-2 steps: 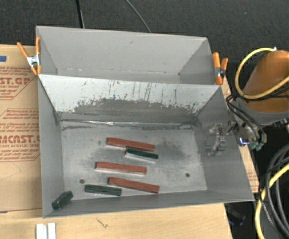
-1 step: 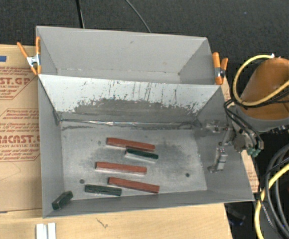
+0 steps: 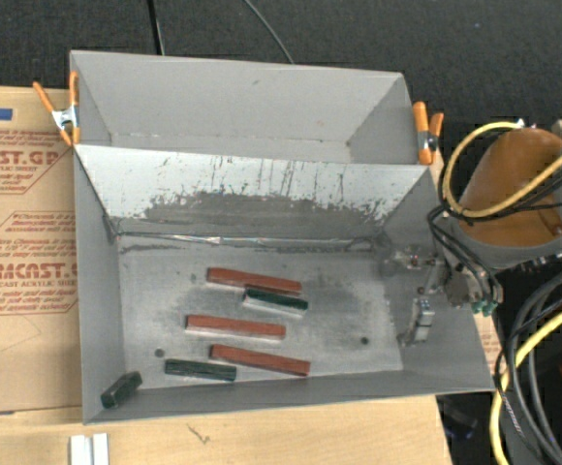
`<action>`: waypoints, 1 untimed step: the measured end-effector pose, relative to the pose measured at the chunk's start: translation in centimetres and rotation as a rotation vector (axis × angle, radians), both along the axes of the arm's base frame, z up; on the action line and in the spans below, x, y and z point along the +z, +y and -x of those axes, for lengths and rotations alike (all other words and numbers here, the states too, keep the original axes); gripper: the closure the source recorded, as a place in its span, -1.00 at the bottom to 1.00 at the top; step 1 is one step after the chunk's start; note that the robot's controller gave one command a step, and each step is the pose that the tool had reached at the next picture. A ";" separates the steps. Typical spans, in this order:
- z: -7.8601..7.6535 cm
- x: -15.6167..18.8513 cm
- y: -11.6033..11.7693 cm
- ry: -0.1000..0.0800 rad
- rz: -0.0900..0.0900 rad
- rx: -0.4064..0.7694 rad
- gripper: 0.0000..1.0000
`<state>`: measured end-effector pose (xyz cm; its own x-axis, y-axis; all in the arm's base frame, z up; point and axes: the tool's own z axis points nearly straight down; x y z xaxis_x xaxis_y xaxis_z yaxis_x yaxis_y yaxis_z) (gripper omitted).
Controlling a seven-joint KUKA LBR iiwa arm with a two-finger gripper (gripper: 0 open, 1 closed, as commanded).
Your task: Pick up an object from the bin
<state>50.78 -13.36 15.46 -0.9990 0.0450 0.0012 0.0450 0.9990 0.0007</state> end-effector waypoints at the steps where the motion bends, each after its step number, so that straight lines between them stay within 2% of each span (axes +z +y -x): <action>1: -0.1 -2.7 5.1 -0.004 0.002 0.055 -1.00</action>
Offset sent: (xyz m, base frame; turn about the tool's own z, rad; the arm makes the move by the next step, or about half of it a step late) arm 0.0522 0.0552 -0.0846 -0.0964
